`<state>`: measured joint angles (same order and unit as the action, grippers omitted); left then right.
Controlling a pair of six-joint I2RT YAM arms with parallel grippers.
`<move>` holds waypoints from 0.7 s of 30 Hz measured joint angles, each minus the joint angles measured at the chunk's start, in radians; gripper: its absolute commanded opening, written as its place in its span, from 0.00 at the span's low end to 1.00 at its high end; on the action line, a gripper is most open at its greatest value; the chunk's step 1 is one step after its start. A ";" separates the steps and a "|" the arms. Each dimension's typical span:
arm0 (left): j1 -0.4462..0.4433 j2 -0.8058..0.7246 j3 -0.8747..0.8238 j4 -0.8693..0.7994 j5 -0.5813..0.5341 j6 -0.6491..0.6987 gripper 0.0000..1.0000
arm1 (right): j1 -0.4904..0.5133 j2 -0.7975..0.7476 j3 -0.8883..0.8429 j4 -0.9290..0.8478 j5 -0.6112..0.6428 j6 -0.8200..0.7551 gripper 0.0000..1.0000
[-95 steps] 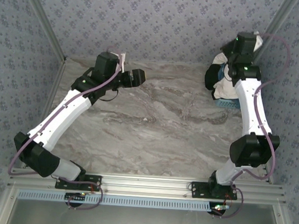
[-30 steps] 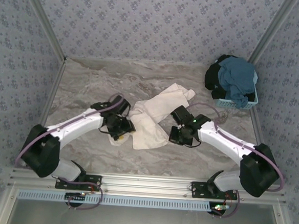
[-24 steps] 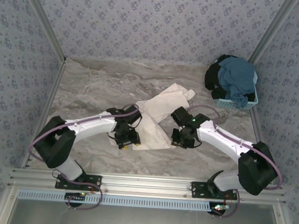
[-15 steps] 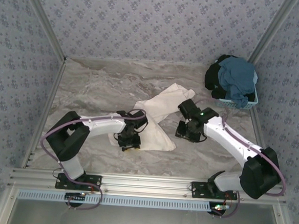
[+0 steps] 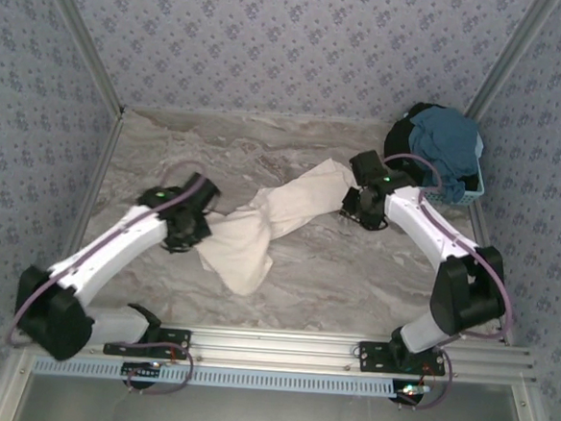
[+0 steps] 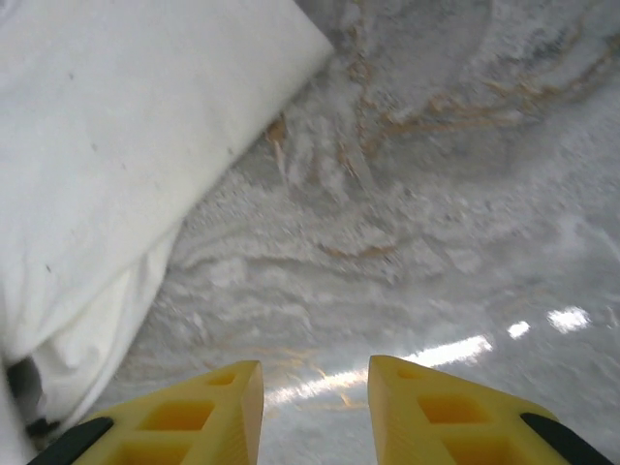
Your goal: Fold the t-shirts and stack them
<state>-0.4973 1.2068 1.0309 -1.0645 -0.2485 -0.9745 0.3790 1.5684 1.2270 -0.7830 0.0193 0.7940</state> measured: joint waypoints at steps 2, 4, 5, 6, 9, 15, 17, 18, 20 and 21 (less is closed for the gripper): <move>0.072 -0.047 0.032 -0.056 -0.035 0.045 0.00 | 0.000 0.042 0.019 0.020 0.001 0.017 0.36; 0.116 -0.062 0.074 -0.105 -0.072 0.087 0.00 | 0.000 0.076 0.032 0.032 0.003 0.040 0.36; 0.130 -0.064 0.097 -0.121 -0.092 0.105 0.00 | 0.000 0.093 0.039 0.033 0.005 0.051 0.36; 0.139 -0.066 0.116 -0.130 -0.109 0.123 0.00 | 0.000 0.108 0.045 0.035 0.006 0.061 0.36; 0.166 -0.068 0.181 -0.152 -0.172 0.174 0.00 | 0.000 0.150 0.066 0.044 0.016 0.090 0.38; 0.189 -0.067 0.266 -0.162 -0.258 0.262 0.00 | -0.013 0.182 0.094 0.051 0.020 0.116 0.39; 0.190 -0.068 0.295 -0.154 -0.270 0.299 0.00 | -0.020 0.189 0.113 0.051 0.021 0.116 0.41; 0.190 -0.069 0.309 -0.143 -0.272 0.319 0.00 | -0.021 0.196 0.127 0.050 0.023 0.116 0.43; 0.190 -0.084 0.317 -0.101 -0.264 0.359 0.00 | -0.024 0.215 0.160 0.053 0.024 0.114 0.48; 0.190 -0.099 0.317 -0.076 -0.249 0.383 0.00 | -0.026 0.227 0.178 0.056 0.024 0.112 0.50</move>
<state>-0.3077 1.1076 1.3479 -1.1408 -0.4973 -0.5919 0.3527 1.7950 1.4052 -0.7269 0.0429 0.9062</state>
